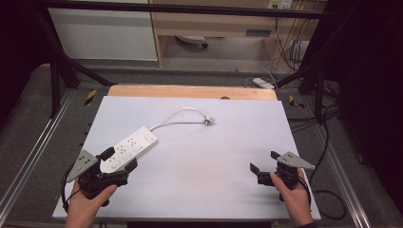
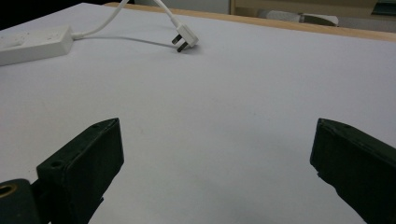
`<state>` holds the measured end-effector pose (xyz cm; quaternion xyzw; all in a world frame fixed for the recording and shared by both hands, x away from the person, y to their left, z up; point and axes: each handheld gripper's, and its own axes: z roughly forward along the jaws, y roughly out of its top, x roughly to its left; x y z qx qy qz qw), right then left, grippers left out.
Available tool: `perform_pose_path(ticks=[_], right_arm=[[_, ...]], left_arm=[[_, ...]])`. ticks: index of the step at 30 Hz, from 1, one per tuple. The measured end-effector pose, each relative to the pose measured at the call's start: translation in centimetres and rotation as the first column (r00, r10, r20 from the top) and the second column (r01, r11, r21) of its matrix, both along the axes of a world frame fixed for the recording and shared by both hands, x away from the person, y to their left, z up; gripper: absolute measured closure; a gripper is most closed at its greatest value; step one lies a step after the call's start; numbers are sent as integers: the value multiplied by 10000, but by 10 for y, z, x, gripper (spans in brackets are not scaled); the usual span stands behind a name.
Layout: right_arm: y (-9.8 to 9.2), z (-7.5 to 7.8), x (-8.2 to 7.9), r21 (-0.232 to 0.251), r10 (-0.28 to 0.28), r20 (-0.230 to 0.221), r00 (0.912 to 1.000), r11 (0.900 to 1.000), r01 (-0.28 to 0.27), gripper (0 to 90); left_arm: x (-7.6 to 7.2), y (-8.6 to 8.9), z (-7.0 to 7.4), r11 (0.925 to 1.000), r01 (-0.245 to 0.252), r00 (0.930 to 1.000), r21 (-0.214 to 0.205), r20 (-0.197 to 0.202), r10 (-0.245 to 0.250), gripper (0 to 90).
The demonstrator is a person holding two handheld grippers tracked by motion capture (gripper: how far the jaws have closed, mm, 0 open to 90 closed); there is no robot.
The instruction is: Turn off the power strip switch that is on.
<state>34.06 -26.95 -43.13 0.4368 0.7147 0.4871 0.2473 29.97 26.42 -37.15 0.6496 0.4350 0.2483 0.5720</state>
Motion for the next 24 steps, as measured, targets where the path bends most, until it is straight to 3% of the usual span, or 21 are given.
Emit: perform_pose_path(ticks=[24], right_arm=[[1, 0, -1, 104, 47, -31, 10000, 9999, -46, 29]], left_arm=[[13, 14, 28, 9994, -339, 9992, 4, 210, 339, 57]])
